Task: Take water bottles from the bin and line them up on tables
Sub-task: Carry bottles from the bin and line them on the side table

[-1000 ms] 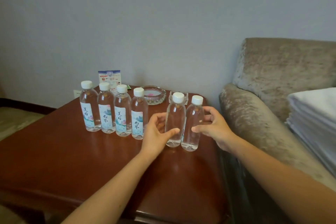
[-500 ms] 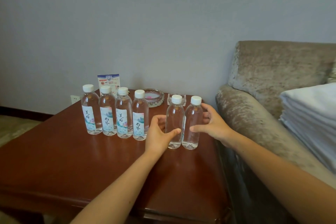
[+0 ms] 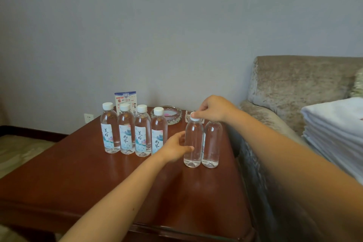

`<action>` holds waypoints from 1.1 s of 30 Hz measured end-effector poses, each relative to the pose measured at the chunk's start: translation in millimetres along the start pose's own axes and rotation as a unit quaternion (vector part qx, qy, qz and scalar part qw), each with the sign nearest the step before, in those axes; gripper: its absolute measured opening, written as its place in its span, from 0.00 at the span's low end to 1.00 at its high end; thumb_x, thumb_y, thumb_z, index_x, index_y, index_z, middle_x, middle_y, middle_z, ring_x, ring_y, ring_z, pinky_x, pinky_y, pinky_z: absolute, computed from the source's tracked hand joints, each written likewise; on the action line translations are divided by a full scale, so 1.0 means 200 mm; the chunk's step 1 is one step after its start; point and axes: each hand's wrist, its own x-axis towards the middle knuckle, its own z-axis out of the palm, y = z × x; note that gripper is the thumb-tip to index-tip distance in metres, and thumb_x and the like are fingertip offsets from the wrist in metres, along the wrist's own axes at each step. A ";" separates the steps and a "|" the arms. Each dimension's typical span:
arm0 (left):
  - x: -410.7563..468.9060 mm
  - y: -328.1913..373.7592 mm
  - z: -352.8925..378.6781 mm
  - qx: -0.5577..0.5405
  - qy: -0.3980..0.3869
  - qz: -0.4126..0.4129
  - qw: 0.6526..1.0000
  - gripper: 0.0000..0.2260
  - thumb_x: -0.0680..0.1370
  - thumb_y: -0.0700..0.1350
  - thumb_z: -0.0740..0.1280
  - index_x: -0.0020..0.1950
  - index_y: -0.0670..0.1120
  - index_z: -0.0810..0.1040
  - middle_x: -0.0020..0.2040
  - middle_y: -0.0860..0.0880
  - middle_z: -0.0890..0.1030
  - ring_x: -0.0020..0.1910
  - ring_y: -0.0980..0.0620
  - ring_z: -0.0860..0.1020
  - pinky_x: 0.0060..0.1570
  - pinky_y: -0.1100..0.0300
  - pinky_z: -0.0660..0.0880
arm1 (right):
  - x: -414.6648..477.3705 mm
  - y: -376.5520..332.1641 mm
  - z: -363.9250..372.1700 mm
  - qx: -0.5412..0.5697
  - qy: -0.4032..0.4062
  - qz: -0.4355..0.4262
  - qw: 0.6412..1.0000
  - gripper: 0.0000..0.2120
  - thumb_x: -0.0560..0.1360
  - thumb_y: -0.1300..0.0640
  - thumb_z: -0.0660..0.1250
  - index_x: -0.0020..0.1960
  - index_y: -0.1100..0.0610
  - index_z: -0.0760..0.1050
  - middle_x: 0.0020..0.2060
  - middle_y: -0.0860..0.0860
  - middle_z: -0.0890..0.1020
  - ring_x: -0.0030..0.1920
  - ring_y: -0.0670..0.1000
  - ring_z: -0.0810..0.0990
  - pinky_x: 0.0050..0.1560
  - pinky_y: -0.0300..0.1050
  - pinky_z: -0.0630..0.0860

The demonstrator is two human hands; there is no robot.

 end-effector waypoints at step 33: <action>-0.11 -0.11 -0.08 0.012 0.036 -0.040 0.999 0.24 0.80 0.35 0.63 0.76 0.42 0.64 0.74 0.47 0.69 0.71 0.49 0.70 0.71 0.51 0.67 | 0.08 -0.19 0.17 -0.004 0.013 -0.039 0.999 0.08 0.75 0.51 0.70 0.54 0.48 0.80 0.54 0.51 0.83 0.57 0.57 0.79 0.63 0.53 0.71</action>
